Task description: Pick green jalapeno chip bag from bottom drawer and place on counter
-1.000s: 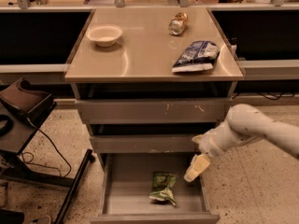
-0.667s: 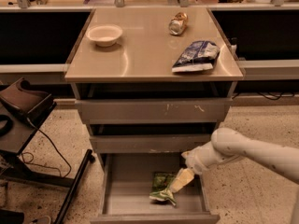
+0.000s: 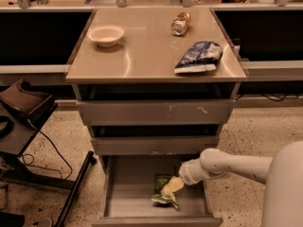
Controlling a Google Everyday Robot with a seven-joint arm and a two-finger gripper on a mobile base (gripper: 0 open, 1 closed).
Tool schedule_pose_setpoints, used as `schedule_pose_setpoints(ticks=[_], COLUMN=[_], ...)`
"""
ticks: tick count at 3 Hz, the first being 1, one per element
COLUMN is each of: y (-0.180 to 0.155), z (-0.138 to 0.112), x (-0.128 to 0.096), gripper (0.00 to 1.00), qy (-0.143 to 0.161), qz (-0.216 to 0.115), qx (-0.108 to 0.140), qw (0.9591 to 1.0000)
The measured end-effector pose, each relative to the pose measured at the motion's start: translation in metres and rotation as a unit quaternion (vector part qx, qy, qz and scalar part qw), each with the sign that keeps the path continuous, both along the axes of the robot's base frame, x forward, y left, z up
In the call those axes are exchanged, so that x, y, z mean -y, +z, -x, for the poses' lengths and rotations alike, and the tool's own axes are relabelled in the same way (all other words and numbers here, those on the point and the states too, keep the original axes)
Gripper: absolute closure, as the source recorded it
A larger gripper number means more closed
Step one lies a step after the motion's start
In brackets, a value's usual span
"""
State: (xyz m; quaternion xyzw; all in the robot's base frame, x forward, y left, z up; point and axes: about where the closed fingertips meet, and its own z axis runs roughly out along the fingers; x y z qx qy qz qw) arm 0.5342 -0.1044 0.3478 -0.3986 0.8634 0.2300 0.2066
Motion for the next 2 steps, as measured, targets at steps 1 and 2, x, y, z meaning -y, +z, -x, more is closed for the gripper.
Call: schedule_pose_setpoints(ticks=[1,2], y=[-0.017,-0.016], z=[-0.022,-0.041], x=[0.019,0.027], gripper=[0.00,0.00], qy=[-0.054,-0.079], qz=[0.050,0.056], qx=[0.021,0.051], qw=[0.9971,0.9940])
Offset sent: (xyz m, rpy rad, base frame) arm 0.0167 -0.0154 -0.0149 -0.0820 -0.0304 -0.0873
